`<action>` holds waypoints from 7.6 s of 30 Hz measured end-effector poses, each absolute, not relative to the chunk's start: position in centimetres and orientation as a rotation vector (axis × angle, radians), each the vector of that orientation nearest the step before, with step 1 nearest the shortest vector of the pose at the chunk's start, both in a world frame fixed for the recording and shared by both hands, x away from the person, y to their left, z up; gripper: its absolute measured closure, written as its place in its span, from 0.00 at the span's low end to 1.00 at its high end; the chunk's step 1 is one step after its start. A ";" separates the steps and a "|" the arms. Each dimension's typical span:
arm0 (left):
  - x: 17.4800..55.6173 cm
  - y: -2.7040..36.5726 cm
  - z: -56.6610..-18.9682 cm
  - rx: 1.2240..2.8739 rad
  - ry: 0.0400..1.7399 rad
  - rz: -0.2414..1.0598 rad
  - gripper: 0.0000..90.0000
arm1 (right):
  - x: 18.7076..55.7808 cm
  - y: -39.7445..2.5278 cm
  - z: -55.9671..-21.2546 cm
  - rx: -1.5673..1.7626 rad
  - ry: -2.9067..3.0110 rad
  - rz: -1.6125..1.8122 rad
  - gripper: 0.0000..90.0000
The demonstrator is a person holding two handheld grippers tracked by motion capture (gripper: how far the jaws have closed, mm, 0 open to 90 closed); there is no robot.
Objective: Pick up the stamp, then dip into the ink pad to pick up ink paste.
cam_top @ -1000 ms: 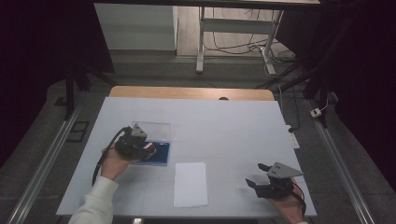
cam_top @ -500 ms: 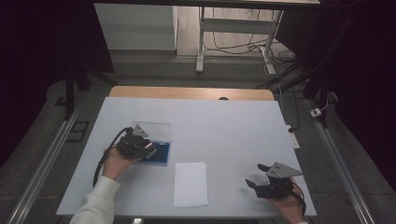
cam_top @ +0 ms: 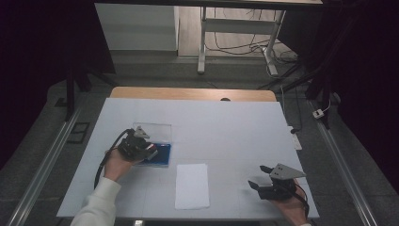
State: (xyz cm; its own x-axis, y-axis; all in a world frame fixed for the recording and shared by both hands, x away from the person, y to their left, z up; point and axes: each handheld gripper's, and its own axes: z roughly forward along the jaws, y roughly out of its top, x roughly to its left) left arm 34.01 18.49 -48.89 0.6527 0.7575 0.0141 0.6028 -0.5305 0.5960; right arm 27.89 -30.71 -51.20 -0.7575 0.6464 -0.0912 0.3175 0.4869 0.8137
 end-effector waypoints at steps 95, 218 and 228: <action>33.9 18.0 -48.3 2.306 1.021 0.408 0.78 | 27.9 -30.8 -51.8 0.795 2.408 1.105 0.30; 33.6 18.4 -47.3 2.234 1.028 0.397 0.78 | 27.7 -30.7 -51.7 0.788 2.403 1.077 0.30; 34.1 18.9 -48.6 2.239 1.069 0.368 0.78 | 27.6 -30.7 -51.4 0.781 2.387 1.102 0.30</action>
State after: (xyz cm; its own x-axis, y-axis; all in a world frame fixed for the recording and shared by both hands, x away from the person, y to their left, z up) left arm 34.14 18.86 -48.60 0.6331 0.7739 -0.0157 0.6005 -0.4782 0.6409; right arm 27.58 -30.73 -51.36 -0.7658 0.6321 -0.1184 0.3201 0.5343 0.7823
